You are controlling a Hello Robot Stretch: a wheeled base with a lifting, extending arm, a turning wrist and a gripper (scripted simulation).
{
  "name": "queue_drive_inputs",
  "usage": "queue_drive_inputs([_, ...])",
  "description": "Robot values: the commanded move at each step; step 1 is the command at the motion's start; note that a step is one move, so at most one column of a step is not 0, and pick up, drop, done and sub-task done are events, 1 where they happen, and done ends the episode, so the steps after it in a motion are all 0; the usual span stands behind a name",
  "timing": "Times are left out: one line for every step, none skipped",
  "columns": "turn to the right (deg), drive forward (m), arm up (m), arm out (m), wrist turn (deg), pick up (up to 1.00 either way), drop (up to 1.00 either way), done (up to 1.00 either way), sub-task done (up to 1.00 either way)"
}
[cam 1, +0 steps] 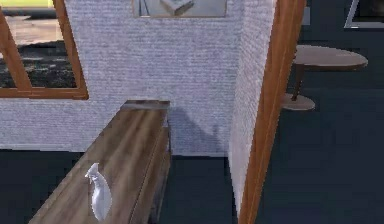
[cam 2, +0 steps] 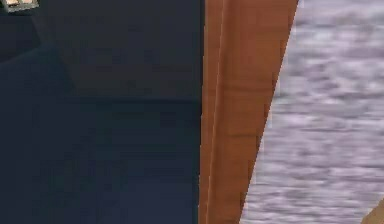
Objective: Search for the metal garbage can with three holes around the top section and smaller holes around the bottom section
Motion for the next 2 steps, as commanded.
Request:
queue_drive_inputs([42.0,0.00,0.00,0.00,0.0,0.00,0.00,0.00,0.00])
queue_drive_inputs([3.0,0.00,0.00,0.00,0.0,0.00,0.00,0.00,0.00])
